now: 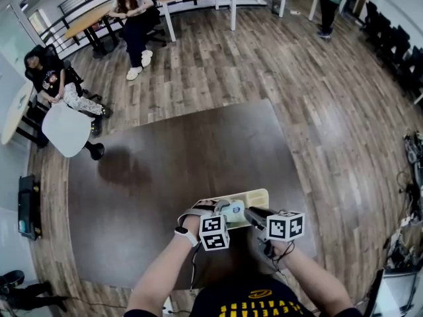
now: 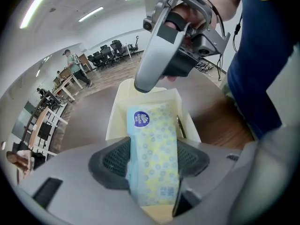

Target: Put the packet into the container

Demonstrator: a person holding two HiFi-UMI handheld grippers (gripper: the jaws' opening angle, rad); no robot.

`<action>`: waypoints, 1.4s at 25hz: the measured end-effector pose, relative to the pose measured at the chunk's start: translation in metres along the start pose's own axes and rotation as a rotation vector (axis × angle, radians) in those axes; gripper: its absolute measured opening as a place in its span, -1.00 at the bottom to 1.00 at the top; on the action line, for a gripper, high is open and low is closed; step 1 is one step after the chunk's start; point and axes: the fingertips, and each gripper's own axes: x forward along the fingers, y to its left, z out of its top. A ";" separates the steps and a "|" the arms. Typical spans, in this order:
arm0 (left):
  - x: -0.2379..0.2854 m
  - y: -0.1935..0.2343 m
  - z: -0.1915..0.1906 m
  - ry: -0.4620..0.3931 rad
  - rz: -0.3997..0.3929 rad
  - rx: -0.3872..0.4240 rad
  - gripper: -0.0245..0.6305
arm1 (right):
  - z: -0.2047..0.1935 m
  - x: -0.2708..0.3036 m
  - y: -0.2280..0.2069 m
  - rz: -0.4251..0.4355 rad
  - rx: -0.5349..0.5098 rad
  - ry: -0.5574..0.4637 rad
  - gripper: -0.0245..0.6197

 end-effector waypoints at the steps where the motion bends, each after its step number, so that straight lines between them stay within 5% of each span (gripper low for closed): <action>1: 0.001 0.000 -0.001 -0.002 -0.001 0.000 -0.13 | -0.001 0.000 0.000 -0.001 -0.002 0.002 -0.64; 17: 0.005 -0.002 0.003 -0.021 -0.014 0.007 -0.13 | -0.011 0.006 0.005 -0.003 -0.017 0.041 -0.64; 35: -0.018 0.008 -0.009 -0.052 0.104 -0.099 -0.04 | -0.014 0.007 0.006 0.005 -0.015 0.042 -0.64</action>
